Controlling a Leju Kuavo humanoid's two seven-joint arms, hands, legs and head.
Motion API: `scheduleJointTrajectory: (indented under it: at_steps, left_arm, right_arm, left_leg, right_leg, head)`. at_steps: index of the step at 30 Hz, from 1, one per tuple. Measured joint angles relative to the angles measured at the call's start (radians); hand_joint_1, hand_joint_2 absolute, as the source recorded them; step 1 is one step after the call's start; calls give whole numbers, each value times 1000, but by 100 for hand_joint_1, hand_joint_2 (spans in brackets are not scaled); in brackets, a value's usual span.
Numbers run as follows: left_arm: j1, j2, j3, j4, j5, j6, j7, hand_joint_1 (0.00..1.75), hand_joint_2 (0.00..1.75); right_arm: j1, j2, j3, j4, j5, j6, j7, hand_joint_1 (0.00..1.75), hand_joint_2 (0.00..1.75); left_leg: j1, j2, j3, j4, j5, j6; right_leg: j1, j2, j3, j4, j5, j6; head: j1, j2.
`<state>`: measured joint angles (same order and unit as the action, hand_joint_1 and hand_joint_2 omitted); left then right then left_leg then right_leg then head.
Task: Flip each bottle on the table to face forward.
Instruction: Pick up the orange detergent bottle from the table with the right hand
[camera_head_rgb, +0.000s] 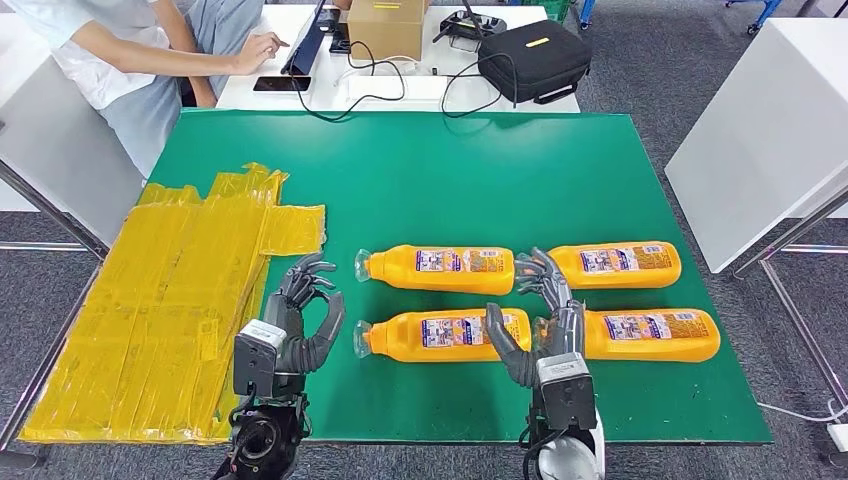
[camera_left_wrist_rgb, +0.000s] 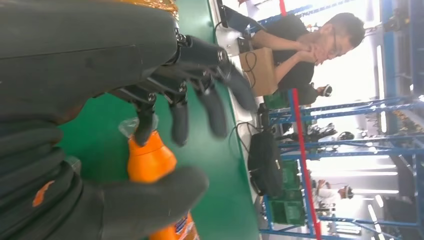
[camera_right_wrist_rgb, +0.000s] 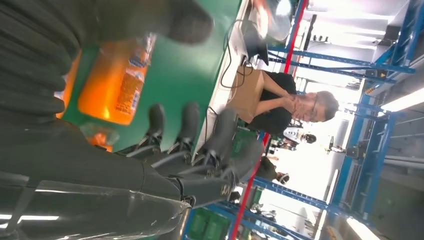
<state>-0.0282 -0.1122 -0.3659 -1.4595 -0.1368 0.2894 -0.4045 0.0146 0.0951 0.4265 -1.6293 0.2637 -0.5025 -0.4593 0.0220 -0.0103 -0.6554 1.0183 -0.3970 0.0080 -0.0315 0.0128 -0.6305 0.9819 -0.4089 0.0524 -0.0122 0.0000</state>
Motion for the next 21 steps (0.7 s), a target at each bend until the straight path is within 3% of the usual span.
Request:
scheduleJointTrajectory:
  at_steps: [7,11,14,21]
  left_arm:
    - [-38,-7,-3,11,27,-22,-3,0,175]
    - [-57,-17,-3,17,19,-43,-2,0,175]
    - [-62,-26,-2,19,12,-64,2,0,175]
    - [-72,-46,-2,41,12,-88,5,0,175]
  right_arm:
    - [-68,-43,-44,-34,118,-20,132,0,175]
    - [-129,-83,-81,-29,414,67,315,0,175]
    - [-229,-109,-107,11,611,166,412,0,175]
    - [-458,-132,-104,177,793,292,451,0,175]
  left_leg:
    - [0,0,1,0,1,1]
    - [-1,0,0,0,1,1]
    - [-1,1,1,0,2,2]
    - [0,1,1,0,4,2]
  right_leg:
    - [0,0,1,0,1,0]
    - [0,0,1,0,2,-1]
    - [0,0,1,0,3,0]
    - [0,0,2,0,4,0]
  head:
    - [0,0]
    - [0,0]
    - [0,0]
    - [0,0]
